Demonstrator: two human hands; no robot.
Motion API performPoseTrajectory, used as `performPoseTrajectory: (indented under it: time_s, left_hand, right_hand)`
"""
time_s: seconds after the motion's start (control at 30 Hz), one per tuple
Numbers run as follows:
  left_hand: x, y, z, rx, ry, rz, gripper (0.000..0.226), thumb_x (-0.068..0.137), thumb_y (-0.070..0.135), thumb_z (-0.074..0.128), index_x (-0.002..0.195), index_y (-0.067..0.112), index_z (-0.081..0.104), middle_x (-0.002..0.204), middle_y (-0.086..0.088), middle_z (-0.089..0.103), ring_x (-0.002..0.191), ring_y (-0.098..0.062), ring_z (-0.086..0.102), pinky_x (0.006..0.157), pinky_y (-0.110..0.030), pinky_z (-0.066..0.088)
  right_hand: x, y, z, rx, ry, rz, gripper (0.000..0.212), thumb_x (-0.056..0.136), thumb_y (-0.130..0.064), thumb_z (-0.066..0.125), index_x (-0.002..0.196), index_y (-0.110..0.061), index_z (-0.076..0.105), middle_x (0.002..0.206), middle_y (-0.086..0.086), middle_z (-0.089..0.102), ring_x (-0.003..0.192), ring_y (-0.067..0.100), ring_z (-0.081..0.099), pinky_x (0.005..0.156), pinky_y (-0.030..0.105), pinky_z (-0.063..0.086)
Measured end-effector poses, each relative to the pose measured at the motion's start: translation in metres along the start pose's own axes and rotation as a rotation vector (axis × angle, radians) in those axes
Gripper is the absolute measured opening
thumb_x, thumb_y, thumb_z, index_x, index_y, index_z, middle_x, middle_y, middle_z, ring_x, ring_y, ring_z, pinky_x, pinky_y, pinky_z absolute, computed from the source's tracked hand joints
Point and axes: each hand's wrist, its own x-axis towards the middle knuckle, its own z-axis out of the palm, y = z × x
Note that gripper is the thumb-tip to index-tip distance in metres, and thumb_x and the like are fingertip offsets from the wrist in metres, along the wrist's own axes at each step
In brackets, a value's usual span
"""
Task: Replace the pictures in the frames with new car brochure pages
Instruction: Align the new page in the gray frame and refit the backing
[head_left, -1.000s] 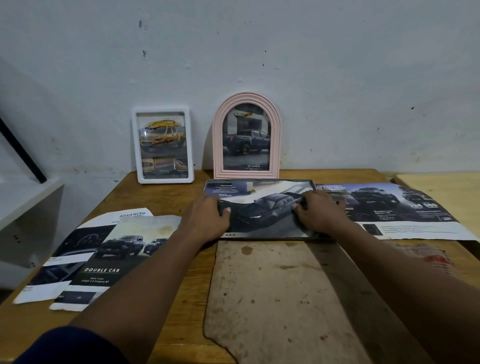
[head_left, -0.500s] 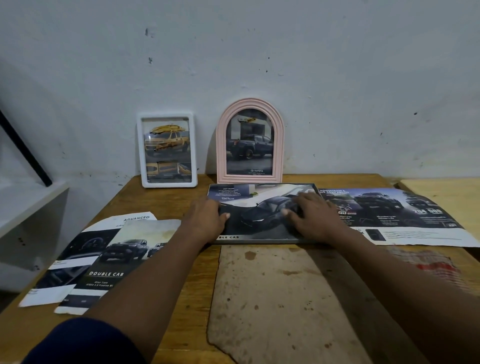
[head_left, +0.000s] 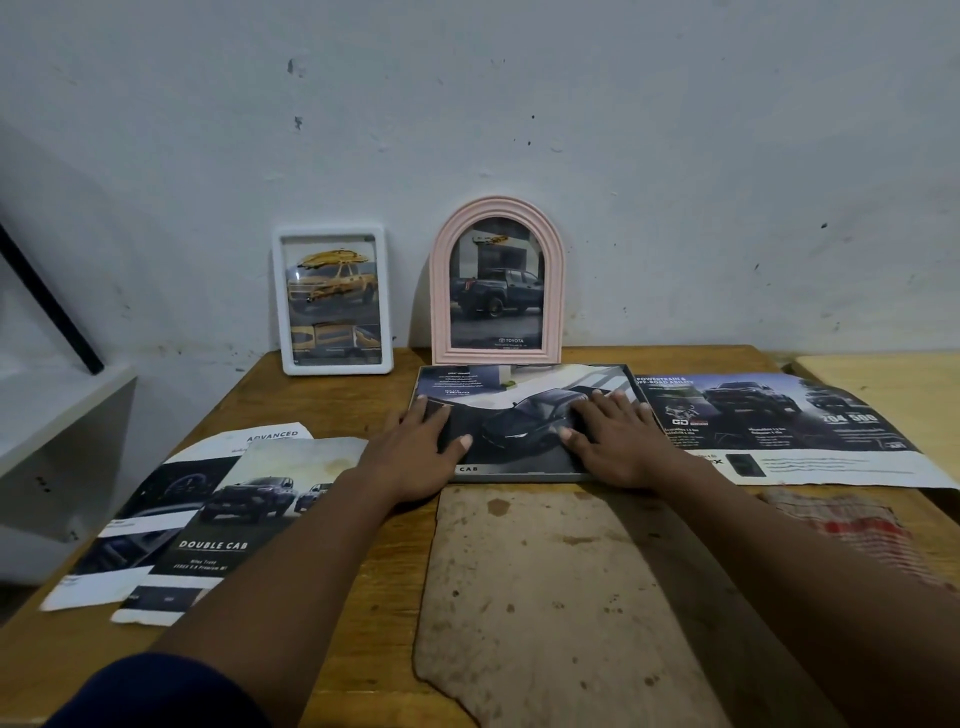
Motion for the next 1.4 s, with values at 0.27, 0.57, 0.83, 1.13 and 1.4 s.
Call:
performPoseTrajectory:
  time_s: [0.27,0.57,0.83,1.13,1.4]
  left_hand:
    - [-0.01,0.004,-0.002,-0.069,-0.08,-0.026,0.088,0.096,0.073,0.027,0.162,0.023,-0.002,0.168,-0.006,-0.017,0.155,-0.027,-0.012,0.124,-0.05,0.007]
    - [-0.02,0.011,0.008,0.006,0.129,0.016,0.076,0.1,0.067,0.022,0.162,0.027,0.006,0.17,-0.01,-0.001,0.155,-0.031,-0.005,0.124,-0.05,0.002]
    - [-0.055,0.054,0.018,0.046,0.145,0.091,0.074,0.101,0.066,0.02,0.162,0.028,0.003,0.17,-0.008,-0.005,0.155,-0.029,-0.011,0.124,-0.049,-0.003]
    - [-0.077,0.059,0.038,0.07,0.191,0.075,0.071,0.101,0.064,0.017,0.162,0.029,0.005,0.17,-0.008,-0.005,0.155,-0.029,-0.013,0.124,-0.049,-0.005]
    - [-0.084,0.054,0.02,-0.054,0.302,0.053,0.07,0.101,0.063,0.025,0.161,0.029,0.012,0.17,-0.005,0.004,0.155,-0.028,0.002,0.124,-0.05,0.011]
  right_hand:
    - [-0.014,-0.001,-0.008,0.229,0.148,0.023,0.057,0.1,-0.05,0.039,0.15,-0.022,0.034,0.157,0.01,0.032,0.147,0.03,0.022,0.12,0.053,0.01]
    - [-0.067,0.005,-0.016,0.03,0.431,0.123,0.039,0.096,-0.047,0.048,0.127,-0.024,0.055,0.133,0.006,0.056,0.124,0.027,0.048,0.099,0.046,0.038]
    - [-0.13,0.014,-0.005,-0.136,0.412,0.288,0.04,0.095,-0.049,0.042,0.121,-0.02,0.05,0.128,0.008,0.058,0.12,0.029,0.049,0.097,0.046,0.037]
    - [-0.153,0.006,0.005,-0.162,0.427,0.233,0.052,0.089,-0.058,0.032,0.118,-0.02,0.05,0.122,0.005,0.059,0.116,0.026,0.05,0.098,0.046,0.036]
    - [-0.148,-0.002,-0.017,0.011,0.543,0.136,0.04,0.09,-0.057,0.045,0.106,-0.02,0.042,0.111,0.008,0.046,0.101,0.026,0.042,0.076,0.038,0.043]
